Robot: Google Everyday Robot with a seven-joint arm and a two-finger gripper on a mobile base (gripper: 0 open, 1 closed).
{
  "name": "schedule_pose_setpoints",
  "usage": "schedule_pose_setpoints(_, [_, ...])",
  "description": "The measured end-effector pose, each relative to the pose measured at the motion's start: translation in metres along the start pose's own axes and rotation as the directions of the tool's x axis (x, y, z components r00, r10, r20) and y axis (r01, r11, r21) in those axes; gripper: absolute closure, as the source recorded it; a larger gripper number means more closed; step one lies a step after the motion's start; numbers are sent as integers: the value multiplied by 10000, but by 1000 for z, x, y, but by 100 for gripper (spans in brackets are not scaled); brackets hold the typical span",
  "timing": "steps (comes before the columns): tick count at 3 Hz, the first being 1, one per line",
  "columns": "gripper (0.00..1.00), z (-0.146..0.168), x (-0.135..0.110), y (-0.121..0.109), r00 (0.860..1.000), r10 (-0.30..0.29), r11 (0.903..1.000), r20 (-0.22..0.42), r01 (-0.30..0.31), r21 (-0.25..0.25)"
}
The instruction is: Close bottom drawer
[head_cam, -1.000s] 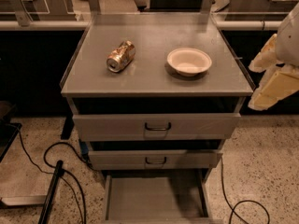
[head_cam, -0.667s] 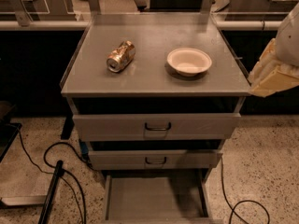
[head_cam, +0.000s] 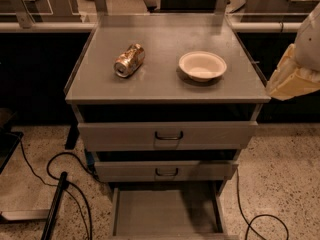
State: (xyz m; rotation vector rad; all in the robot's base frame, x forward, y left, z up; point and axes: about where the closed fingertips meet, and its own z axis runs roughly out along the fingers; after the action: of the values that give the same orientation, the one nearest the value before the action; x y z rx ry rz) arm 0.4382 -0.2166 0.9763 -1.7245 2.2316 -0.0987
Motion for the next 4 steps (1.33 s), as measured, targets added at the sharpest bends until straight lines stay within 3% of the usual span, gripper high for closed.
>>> schedule_pose_setpoints(1, [100,17,8,13,9984,478,9986,-308,-485,-207])
schedule_pose_setpoints(2, [100,61,26,50,9883,1348,9860,-716,-1409,-889])
schedule_pose_setpoints(3, [100,117,45,100,9709,1972,9561,-1359,-2211,-1922])
schedule_pose_setpoints(4, [100,129,53,116,9669,1945,9476,-1652,-2287,-2232])
